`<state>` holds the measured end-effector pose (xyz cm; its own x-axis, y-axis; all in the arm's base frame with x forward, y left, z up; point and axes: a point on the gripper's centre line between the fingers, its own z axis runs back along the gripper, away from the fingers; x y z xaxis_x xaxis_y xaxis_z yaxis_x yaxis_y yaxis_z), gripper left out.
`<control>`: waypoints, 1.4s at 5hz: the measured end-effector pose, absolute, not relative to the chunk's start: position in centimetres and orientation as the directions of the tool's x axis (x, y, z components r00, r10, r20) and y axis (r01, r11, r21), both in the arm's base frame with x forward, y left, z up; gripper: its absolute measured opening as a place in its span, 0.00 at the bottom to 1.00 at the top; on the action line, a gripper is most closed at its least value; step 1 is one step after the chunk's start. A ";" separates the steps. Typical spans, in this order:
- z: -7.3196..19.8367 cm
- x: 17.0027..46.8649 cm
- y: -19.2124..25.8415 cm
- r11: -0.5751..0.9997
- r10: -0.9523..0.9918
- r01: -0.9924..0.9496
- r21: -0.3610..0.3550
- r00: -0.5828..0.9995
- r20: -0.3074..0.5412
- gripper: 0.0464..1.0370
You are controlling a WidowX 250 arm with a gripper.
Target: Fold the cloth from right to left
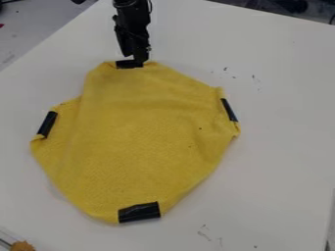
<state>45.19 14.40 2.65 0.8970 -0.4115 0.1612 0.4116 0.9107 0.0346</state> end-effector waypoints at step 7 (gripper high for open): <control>1.5 45.4 15.0 0.915 -0.398 0.403 0.012 0.900 0.176 0.02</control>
<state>45.43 14.95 1.54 0.9001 -0.3984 0.1765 0.4027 0.9153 0.0124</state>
